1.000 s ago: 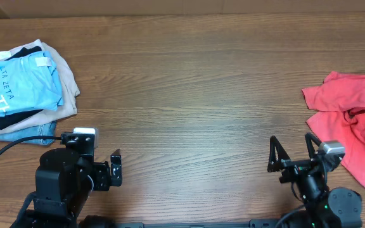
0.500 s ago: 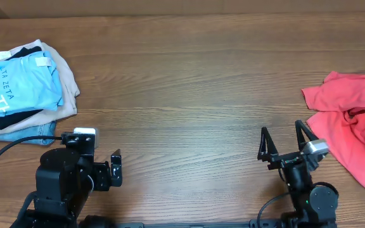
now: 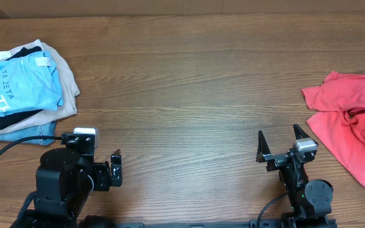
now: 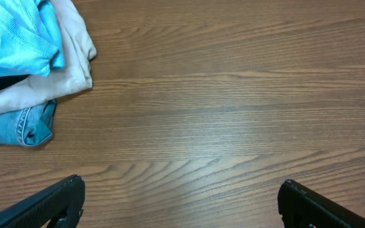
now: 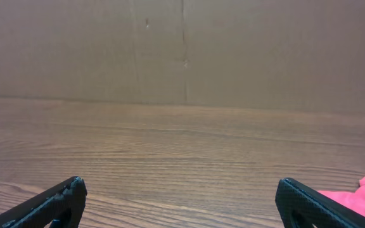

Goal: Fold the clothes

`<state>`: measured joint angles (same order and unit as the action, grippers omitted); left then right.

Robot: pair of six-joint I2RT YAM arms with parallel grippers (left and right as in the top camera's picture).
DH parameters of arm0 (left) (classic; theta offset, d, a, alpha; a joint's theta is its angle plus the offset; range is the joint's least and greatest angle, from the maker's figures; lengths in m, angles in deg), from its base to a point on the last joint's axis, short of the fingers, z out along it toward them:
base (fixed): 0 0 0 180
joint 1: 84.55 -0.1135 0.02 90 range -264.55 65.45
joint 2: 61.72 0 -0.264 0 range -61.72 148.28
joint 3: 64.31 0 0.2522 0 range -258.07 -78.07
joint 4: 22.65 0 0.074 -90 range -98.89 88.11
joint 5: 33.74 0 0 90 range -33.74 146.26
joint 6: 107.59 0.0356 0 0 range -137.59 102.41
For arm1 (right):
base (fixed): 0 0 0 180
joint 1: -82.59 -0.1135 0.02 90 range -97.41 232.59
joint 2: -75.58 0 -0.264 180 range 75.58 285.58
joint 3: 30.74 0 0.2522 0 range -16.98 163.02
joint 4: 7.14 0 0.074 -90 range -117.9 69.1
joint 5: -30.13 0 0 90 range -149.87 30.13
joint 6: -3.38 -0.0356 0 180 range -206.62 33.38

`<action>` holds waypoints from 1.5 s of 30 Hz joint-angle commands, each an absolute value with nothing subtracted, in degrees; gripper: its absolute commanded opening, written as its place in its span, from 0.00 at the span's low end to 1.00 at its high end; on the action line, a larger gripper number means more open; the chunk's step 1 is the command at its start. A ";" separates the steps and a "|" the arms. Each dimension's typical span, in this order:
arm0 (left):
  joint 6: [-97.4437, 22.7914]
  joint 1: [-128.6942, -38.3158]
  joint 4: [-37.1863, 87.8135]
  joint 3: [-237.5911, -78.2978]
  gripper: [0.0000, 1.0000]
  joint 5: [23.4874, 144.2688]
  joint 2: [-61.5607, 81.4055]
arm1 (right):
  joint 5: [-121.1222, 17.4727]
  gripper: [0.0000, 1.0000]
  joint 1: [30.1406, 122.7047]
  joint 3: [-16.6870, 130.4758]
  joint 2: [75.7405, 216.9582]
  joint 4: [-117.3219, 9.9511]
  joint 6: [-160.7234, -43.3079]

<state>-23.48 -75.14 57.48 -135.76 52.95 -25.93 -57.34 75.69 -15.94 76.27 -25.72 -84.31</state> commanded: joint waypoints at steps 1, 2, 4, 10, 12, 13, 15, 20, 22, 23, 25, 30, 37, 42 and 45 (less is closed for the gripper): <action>-24.27 -74.77 57.30 -135.54 1.00 52.25 -25.85 | -57.89 1.00 75.54 -16.51 75.74 -25.54 -83.57; -24.27 -74.77 57.30 -135.54 1.00 52.25 -25.85 | -57.89 1.00 75.54 -16.51 75.74 -25.54 -83.57; -24.27 -74.77 57.30 -135.54 1.00 52.25 -25.85 | -57.87 1.00 75.54 -16.51 75.74 -25.54 -83.57; -24.27 -74.77 57.30 -135.54 1.00 52.25 -25.85 | -57.89 1.00 75.54 -16.51 75.74 -25.54 -83.57; -24.27 -74.77 57.30 -135.54 1.00 52.25 -25.85 | -57.87 1.00 75.54 -16.51 75.74 -25.54 -83.57; -24.27 -74.77 57.32 -135.54 1.00 52.25 -25.85 | -57.89 1.00 75.54 -16.51 75.74 -25.54 -83.59; -24.24 -74.77 57.30 -135.54 1.00 52.25 -25.85 | -57.89 1.00 75.54 -16.51 75.74 -25.54 -83.59; -24.27 -74.77 57.30 -135.54 1.00 52.25 -25.85 | -57.87 1.00 75.54 -16.51 75.74 -25.54 -83.57; -24.27 -74.77 57.30 -135.54 1.00 52.25 -25.85 | -57.89 1.00 75.54 -16.51 75.74 -25.54 -83.57; -24.24 -74.77 57.32 -135.54 1.00 52.25 -25.85 | -57.89 1.00 75.54 -16.51 75.74 -25.54 -83.57; -24.27 -74.77 57.32 -135.54 1.00 52.25 -25.89 | -57.89 1.00 75.54 -16.51 75.74 -25.54 -83.57; -24.09 -76.26 58.42 -135.43 1.00 52.16 -26.52 | -57.89 1.00 75.54 -16.51 75.74 -25.54 -83.57; -23.85 -78.55 53.63 -125.14 1.00 51.42 -36.43 | -57.87 1.00 75.54 -16.51 75.74 -25.54 -83.57; -24.14 -78.60 41.91 -111.04 1.00 51.18 -46.11 | -57.89 1.00 75.54 -16.51 75.74 -25.54 -83.57; -26.45 -78.62 32.80 -102.52 1.00 51.20 -51.33 | -57.89 1.00 75.54 -16.51 75.74 -25.54 -83.57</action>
